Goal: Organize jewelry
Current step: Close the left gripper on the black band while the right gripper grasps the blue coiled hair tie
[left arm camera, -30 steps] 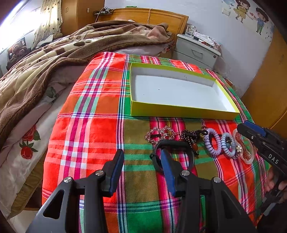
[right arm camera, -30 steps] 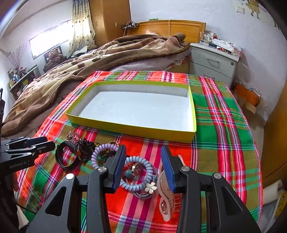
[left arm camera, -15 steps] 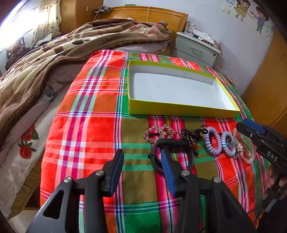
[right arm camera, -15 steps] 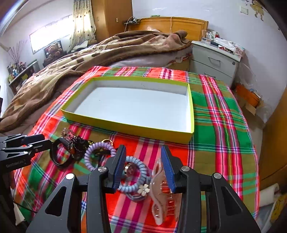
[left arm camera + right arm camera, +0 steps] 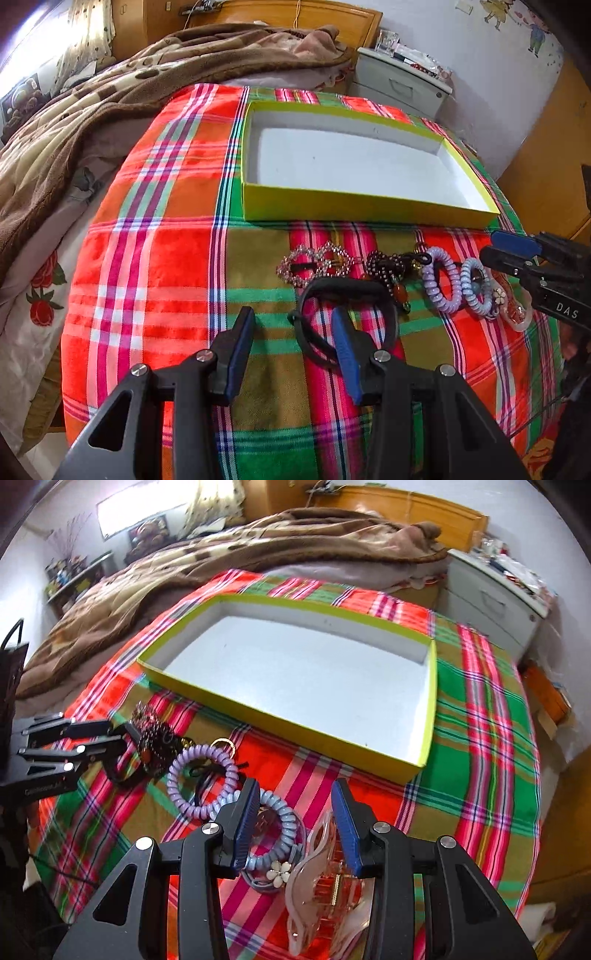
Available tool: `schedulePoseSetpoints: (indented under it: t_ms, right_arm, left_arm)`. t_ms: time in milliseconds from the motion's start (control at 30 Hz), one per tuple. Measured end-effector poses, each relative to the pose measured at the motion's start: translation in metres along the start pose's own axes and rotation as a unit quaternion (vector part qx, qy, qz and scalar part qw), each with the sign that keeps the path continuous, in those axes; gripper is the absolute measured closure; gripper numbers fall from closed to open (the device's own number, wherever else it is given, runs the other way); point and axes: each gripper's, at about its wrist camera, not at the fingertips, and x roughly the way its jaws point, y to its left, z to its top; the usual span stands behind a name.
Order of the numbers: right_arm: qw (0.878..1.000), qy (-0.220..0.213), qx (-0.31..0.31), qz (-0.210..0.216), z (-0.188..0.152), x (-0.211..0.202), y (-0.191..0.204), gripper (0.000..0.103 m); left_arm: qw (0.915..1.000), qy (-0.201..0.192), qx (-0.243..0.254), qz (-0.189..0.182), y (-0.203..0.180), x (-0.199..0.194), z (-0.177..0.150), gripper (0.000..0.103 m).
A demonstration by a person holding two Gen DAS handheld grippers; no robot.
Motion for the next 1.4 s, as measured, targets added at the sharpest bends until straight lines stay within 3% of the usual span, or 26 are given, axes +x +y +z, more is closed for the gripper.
schedulePoseSetpoints:
  t_ms: [267,500,533,600,667,800,833,867,933,1100,1233,1333,1400]
  right_arm:
    - [0.994,0.051,-0.099,-0.004,0.002,0.011,0.021,0.062]
    - [0.993,0.057,-0.099,0.005,0.003,0.020,0.022,0.062]
    - [0.994,0.057,-0.098,0.006,0.003,0.020,0.021,0.065]
    - [0.994,0.055,-0.090,0.021,0.004,0.020,0.018,0.080]
    - [0.995,0.053,-0.088,0.018,0.002,0.017,0.019,0.085]
    - [0.996,0.043,-0.082,0.014,0.002,0.013,0.019,0.093]
    - [0.996,0.039,-0.077,0.017,0.002,0.012,0.019,0.101]
    - [0.997,0.036,-0.073,0.018,0.002,0.011,0.018,0.103]
    - [0.997,0.027,-0.064,0.017,0.003,0.007,0.016,0.103]
    - [0.999,0.008,-0.047,0.022,0.002,-0.005,0.014,0.103]
    - [0.998,0.016,-0.056,0.018,0.002,-0.002,0.011,0.103]
    - [0.996,0.042,-0.070,0.028,0.005,0.006,0.008,0.091]
    - [0.994,0.052,-0.093,0.021,0.006,0.009,0.012,0.089]
  left_arm:
    - [0.9997,0.001,0.020,0.016,-0.007,0.002,0.001,0.058]
    - [0.9992,-0.007,0.034,0.019,-0.006,0.001,-0.001,0.058]
    - [0.9992,-0.009,0.034,0.018,-0.005,0.000,-0.002,0.058]
    - [0.9992,-0.011,0.034,0.017,-0.005,0.000,-0.002,0.058]
    - [0.9992,-0.011,0.035,0.018,-0.005,0.000,-0.002,0.060]
    - [0.9995,-0.012,0.027,0.010,-0.003,0.000,0.001,0.071]
    - [0.9996,-0.009,0.025,0.005,-0.002,0.000,0.001,0.076]
    - [0.9997,-0.008,0.024,0.000,-0.002,0.000,0.002,0.079]
    - [0.9997,-0.005,0.022,-0.009,-0.003,0.000,0.002,0.085]
    - [0.9997,-0.006,0.024,-0.006,-0.005,-0.001,0.003,0.086]
    - [0.9997,-0.014,0.019,-0.006,-0.001,-0.008,0.003,0.087]
    - [0.9997,-0.017,0.016,-0.005,0.001,-0.011,0.002,0.087]
    - [0.9998,-0.013,0.016,-0.005,0.002,-0.011,0.001,0.087]
